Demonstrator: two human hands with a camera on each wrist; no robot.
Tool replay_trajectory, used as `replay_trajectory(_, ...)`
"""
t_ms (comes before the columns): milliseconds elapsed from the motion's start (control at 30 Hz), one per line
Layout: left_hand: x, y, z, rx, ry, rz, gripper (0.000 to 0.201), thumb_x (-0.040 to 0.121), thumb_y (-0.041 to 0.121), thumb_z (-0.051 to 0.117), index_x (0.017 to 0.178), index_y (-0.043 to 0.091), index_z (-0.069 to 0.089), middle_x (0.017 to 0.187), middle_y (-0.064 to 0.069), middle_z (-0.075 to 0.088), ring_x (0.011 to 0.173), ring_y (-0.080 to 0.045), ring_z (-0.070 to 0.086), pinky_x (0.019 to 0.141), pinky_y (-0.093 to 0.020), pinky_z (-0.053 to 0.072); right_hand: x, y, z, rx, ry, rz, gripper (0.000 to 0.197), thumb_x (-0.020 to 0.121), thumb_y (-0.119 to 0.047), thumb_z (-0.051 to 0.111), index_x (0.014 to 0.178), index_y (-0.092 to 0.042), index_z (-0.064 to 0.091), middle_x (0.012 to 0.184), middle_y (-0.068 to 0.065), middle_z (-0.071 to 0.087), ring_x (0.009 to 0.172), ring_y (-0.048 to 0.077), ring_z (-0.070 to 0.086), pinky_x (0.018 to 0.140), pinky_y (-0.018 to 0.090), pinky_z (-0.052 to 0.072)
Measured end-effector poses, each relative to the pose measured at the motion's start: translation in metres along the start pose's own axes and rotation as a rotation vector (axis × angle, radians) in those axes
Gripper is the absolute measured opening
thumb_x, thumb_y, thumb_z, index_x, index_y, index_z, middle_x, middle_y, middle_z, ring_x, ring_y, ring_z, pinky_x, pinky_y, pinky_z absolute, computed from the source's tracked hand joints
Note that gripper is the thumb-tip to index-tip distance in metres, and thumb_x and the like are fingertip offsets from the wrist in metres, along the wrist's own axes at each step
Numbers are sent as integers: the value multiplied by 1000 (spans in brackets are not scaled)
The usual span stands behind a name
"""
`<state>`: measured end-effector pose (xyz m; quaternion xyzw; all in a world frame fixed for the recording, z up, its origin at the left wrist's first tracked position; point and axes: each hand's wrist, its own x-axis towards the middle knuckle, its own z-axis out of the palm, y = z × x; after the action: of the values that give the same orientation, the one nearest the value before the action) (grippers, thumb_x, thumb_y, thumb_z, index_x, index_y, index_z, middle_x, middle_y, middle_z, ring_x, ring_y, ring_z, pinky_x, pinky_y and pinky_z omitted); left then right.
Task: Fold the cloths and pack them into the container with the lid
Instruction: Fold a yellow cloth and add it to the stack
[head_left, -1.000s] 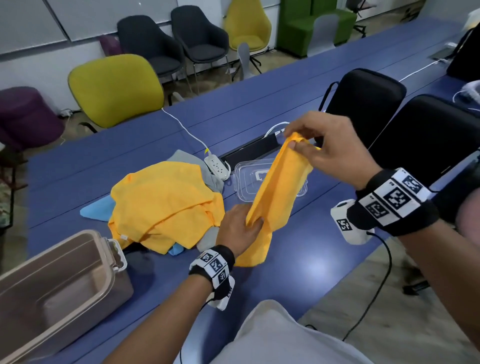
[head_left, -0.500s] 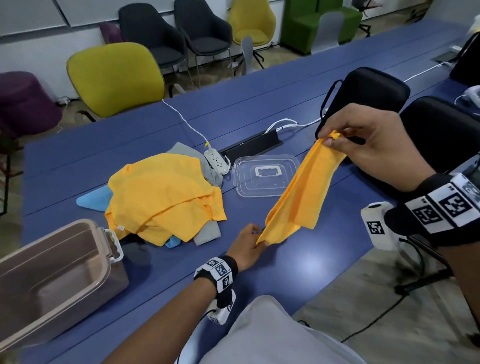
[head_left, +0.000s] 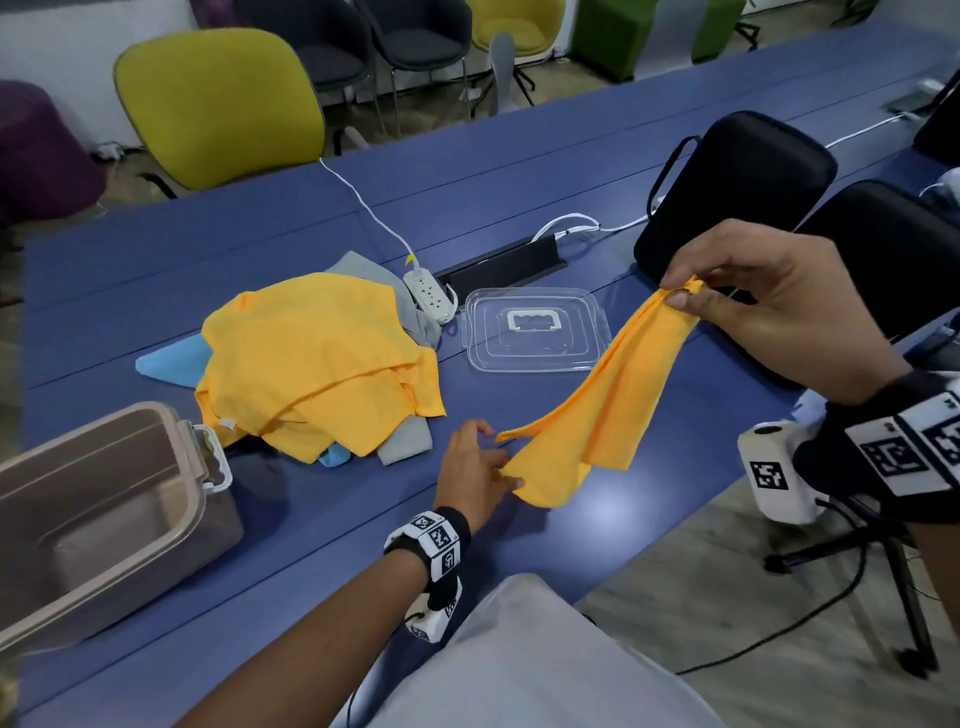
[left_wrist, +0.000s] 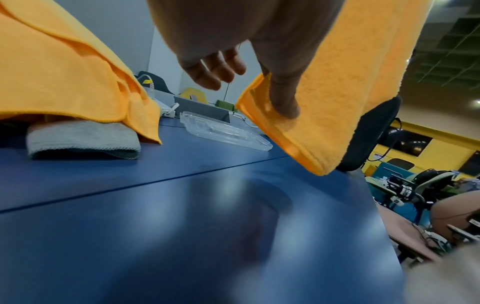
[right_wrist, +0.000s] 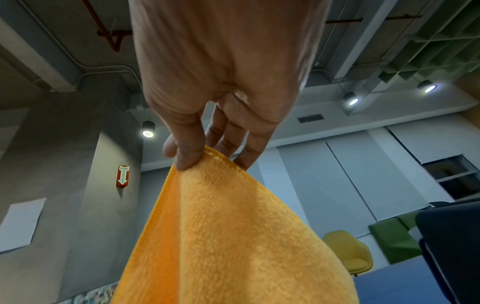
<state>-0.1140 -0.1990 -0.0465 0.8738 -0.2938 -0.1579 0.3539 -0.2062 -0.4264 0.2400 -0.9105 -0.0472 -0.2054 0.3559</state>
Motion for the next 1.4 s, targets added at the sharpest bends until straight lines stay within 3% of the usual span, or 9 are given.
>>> replay_trajectory(167, 32, 14, -13, 61, -35, 158, 21, 72, 30, 82, 69, 12, 72, 157, -1, 28, 140, -14, 23, 107, -33, 23, 6, -17, -6, 1, 9, -98, 13, 82, 2, 69, 92, -6, 67, 94, 15, 63, 92, 29, 63, 78, 49, 53)
replay_trajectory(233, 40, 22, -18, -4, -66, 109, 25, 77, 22, 79, 64, 8, 63, 115, -10, 64, 111, -22, 53, 91, -33, 40, 6, -17, -11, -18, 36, -100, 12, 82, 2, 69, 92, -5, 67, 95, 15, 63, 93, 30, 62, 78, 48, 52)
replay_trajectory(333, 44, 24, -31, -171, -4, 31, 26, 85, 8, 71, 63, 8, 56, 60, -1, 49, 58, -13, 45, 64, -28, 35, 2, 3, -25, -143, 139, -31, 10, 84, -1, 69, 93, -5, 68, 96, 10, 66, 93, 23, 63, 83, 40, 53)
replay_trajectory(533, 25, 1, -98, -38, -68, 211, 20, 96, 11, 58, 113, 20, 65, 89, -8, 70, 76, -20, 61, 68, -18, 43, -35, 102, -39, -287, 201, 415, 27, 81, -1, 71, 83, -27, 64, 77, -24, 62, 69, -6, 56, 69, 2, 42)
replay_trajectory(633, 21, 5, -136, 8, -24, 208, 14, 100, 16, 49, 109, 25, 43, 77, -6, 61, 62, -17, 53, 58, -35, 36, -54, 131, -21, -314, 84, 533, 25, 87, -2, 66, 102, -22, 65, 90, 3, 63, 79, 18, 59, 70, 12, 45)
replay_trajectory(800, 37, 8, -167, 285, 31, 225, 15, 102, 21, 43, 112, 16, 54, 86, -7, 64, 75, -24, 55, 61, -37, 41, -64, 159, 26, -400, 88, 545, 23, 95, -13, 57, 113, -2, 66, 105, 17, 61, 97, 33, 58, 80, 31, 40)
replay_trajectory(1000, 48, 3, -173, 517, 118, 239, 19, 102, 20, 43, 110, 15, 59, 87, -14, 66, 77, -35, 59, 63, -44, 48, -65, 179, 39, -127, 285, 491, 14, 88, -3, 65, 101, -3, 71, 94, 1, 69, 80, -13, 59, 78, 13, 49)
replay_trajectory(1167, 34, -1, -166, 458, 380, 465, 31, 94, 18, 44, 111, 10, 68, 102, -8, 72, 93, -27, 61, 70, -36, 49, -81, 176, 42, -108, 412, 318, 13, 84, -1, 66, 96, -5, 70, 92, -18, 65, 91, -14, 57, 87, 11, 43)
replay_trajectory(1400, -43, -92, -62, 600, -169, 481, 25, 61, 3, 80, 83, 14, 76, 110, -11, 71, 86, -31, 71, 61, -37, 58, -194, 215, 121, -233, -92, 603, 17, 76, 6, 74, 83, -9, 76, 93, 11, 72, 89, 28, 65, 82, 25, 43)
